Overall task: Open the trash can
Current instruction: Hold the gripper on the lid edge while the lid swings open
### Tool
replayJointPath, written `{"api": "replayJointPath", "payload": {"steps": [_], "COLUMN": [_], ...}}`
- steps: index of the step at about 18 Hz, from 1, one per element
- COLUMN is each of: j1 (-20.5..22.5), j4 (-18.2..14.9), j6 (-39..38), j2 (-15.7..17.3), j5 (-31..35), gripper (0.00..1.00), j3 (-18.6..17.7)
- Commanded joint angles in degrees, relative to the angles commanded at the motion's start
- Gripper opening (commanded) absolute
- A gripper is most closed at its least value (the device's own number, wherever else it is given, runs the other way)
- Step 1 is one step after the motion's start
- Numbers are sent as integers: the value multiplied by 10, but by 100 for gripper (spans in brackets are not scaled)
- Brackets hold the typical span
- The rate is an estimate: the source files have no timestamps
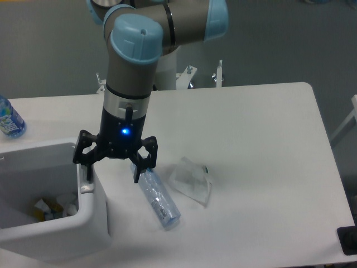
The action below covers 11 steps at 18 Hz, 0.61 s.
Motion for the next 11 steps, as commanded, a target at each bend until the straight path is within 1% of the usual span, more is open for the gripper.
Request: {"api": "replayJointPath", "payload": {"steps": [2, 4, 6, 8, 10, 11], "j1": [7, 35, 59, 74, 91, 107], "j4": [1, -1, -3, -11, -22, -36], "j6": [18, 44, 64, 88, 131, 158], "j2": [2, 9, 27, 33, 45, 48], "j5": [1, 17, 73, 121, 134, 134], "gripper": [100, 100, 100, 100, 100, 100], "j3": [22, 38, 39, 34, 27, 22]}}
